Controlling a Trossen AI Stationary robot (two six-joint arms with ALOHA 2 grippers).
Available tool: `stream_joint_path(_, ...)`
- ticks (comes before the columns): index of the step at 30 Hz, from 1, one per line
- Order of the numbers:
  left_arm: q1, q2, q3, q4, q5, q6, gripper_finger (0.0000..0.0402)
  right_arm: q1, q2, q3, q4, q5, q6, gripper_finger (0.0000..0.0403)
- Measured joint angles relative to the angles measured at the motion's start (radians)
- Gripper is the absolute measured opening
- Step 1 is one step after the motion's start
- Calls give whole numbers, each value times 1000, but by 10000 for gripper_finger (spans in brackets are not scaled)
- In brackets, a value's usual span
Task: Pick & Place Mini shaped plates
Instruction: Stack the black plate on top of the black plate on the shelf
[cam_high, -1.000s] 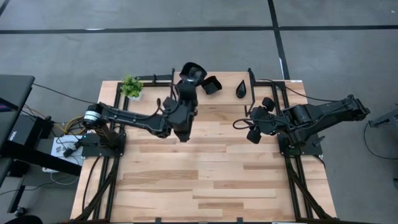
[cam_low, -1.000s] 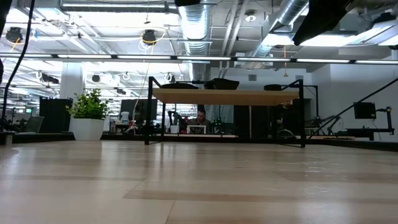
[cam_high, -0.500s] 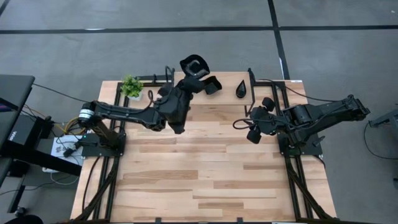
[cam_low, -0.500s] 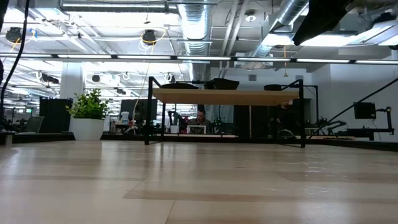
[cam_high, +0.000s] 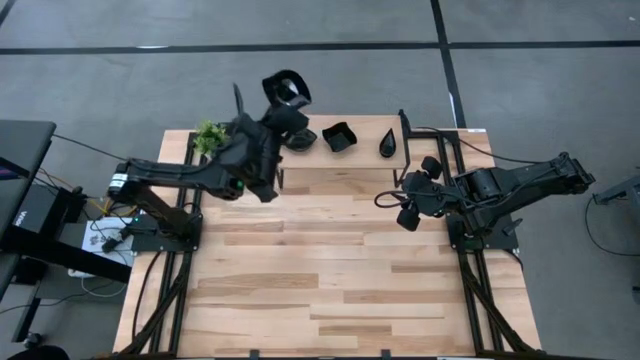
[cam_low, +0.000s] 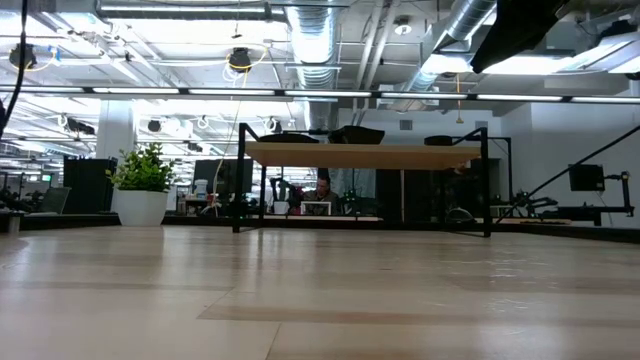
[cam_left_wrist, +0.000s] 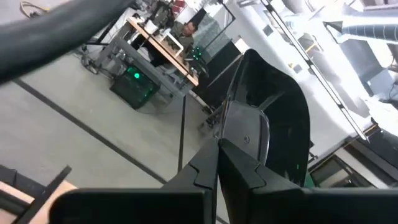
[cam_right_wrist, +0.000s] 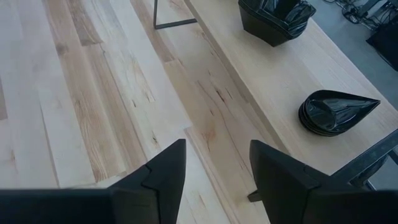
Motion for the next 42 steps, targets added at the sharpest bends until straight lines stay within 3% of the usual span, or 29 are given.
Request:
stream_joint_path(5,39,-28,13,3,-2,72,13,0,0,0,0,0,0,171)
stream_joint_path(14,115,21,224,6,0,415,13,0,0,0,0,0,0,172)
stream_joint_path(21,168,23,274,9,0,536,13,0,0,0,0,0,0,172)
stream_joint_path(31,193,27,265,11,0,653,13,0,0,0,0,0,0,171)
stream_joint_path(38,151,34,194,10,1,707,13,0,0,0,0,0,0,173)
stream_joint_path(42,128,34,142,10,1,854,13,0,0,0,0,0,0,171)
